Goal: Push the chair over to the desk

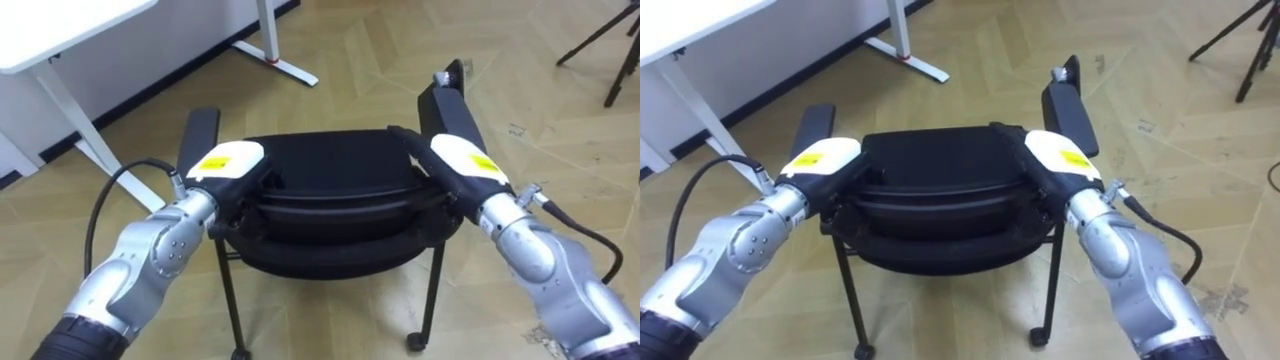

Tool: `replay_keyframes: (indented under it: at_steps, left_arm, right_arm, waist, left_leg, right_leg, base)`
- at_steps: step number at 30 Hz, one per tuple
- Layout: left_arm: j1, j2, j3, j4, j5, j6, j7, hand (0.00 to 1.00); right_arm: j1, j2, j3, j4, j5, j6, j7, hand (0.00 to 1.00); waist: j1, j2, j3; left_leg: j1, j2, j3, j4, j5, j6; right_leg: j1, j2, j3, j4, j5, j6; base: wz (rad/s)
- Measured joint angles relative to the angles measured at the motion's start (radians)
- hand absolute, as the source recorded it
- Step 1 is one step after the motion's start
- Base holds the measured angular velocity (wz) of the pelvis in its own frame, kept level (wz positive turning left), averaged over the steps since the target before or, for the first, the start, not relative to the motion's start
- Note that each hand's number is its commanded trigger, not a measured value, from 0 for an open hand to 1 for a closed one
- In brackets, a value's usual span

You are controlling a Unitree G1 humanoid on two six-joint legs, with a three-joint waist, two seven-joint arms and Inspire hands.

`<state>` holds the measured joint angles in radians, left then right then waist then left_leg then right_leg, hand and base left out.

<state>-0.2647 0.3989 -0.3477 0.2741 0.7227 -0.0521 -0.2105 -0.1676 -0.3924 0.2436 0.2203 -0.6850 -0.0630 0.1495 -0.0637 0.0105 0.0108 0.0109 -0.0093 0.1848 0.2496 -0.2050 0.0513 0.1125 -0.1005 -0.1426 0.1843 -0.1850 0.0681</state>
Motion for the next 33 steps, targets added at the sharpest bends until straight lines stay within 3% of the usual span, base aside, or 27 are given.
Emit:
replay_keyframes:
  at_steps: [6,17,18,19,20,28,33]
  left_arm:
    - [-0.001,0.0,-0.002,0.003,0.001,0.021,0.0,1.0]
    - [-0.027,-0.022,-0.001,-0.003,0.023,0.037,-0.039,1.0]
    - [-0.027,-0.022,-0.001,-0.003,0.023,0.037,-0.039,1.0]
    - [-0.027,-0.022,-0.001,-0.003,0.023,0.036,-0.04,1.0]
    - [-0.027,-0.023,-0.001,-0.003,0.022,0.035,-0.041,1.0]
    - [-0.028,-0.023,-0.001,-0.003,0.021,0.004,-0.041,1.0]
    - [-0.047,-0.023,-0.001,0.002,0.022,0.005,-0.046,1.0]
  right_arm:
    - [-0.05,0.001,0.048,0.069,-0.025,0.0,-0.037,0.0]
    - [-0.091,0.002,0.047,0.131,-0.088,0.002,-0.038,0.0]
    - [-0.092,0.002,0.047,0.134,-0.098,0.002,-0.038,0.7]
    - [-0.092,0.002,0.047,0.138,-0.104,0.002,-0.038,0.7]
    - [-0.092,0.002,0.047,0.142,-0.11,0.002,-0.039,1.0]
    - [-0.131,-0.002,0.051,0.19,-0.177,0.012,-0.038,1.0]
    - [-0.131,-0.011,0.055,0.193,-0.254,-0.011,-0.044,1.0]
  waist:
    - [-0.013,-0.004,-0.0001]
    - [-0.013,-0.019,-0.0014]
    - [-0.013,-0.02,-0.0016]
    - [-0.013,-0.02,-0.0016]
    - [-0.013,-0.02,-0.0015]
    - [-0.014,-0.02,-0.0005]
    - [-0.011,-0.024,0.005]
  left_leg:
    - [-0.002,-0.002,-0.008,0.004,0.0,0.0]
    - [-0.037,-0.002,-0.031,0.025,0.0,0.001]
    - [-0.037,-0.002,-0.031,0.025,0.0,0.001]
    - [-0.037,-0.002,-0.032,0.026,0.0,0.001]
    - [-0.037,-0.002,-0.033,0.026,0.0,0.001]
    - [-0.045,-0.003,-0.05,0.037,0.0,0.001]
    - [-0.056,-0.003,-0.052,0.042,0.0,0.001]
  right_leg:
    - [0.002,-0.001,-0.005,0.0,0.0,0.0]
    - [-0.013,0.0,-0.026,0.002,0.001,-0.001]
    - [-0.013,0.0,-0.027,0.002,0.002,-0.001]
    - [-0.012,0.0,-0.028,0.002,0.002,-0.001]
    - [-0.012,0.0,-0.03,0.002,0.002,-0.001]
    - [-0.011,0.0,-0.051,0.001,0.002,-0.001]
    - [-0.017,0.0,-0.052,0.001,0.002,-0.001]
  base:
    - [0.02]
    - [0.03]
    - [0.0]
    - [0.0]
    - [0.0]
    - [0.06]
    - [0.0]
